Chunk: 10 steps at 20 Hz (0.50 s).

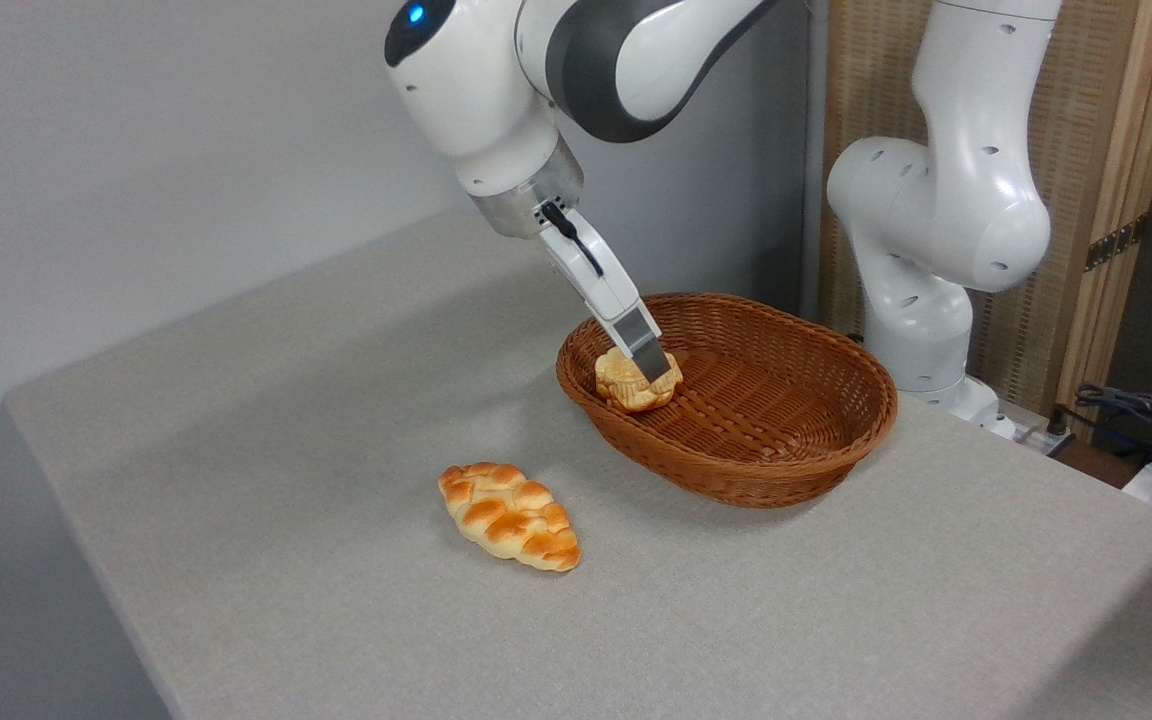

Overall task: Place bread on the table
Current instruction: 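Close the gripper on the round bun inside the basket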

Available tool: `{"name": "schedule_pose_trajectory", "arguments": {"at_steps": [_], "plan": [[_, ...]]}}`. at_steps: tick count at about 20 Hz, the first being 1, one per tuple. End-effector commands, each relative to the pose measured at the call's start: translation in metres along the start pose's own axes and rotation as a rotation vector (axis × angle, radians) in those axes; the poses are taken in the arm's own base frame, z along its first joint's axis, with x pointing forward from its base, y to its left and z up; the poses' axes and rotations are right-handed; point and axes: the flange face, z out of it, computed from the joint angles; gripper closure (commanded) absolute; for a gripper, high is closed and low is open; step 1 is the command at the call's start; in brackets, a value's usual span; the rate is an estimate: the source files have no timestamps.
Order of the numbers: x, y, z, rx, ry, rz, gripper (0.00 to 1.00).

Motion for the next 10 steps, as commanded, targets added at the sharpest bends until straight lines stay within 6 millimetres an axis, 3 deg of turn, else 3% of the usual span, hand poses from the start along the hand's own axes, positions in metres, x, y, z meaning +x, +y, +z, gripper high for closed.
{"name": "schedule_pose_trajectory", "arguments": {"at_steps": [1, 10], "plan": [[0.007, 0.01, 0.01, 0.001, 0.0, 0.033, 0.0], [0.036, -0.001, 0.036, -0.002, -0.036, 0.068, 0.0]]}}
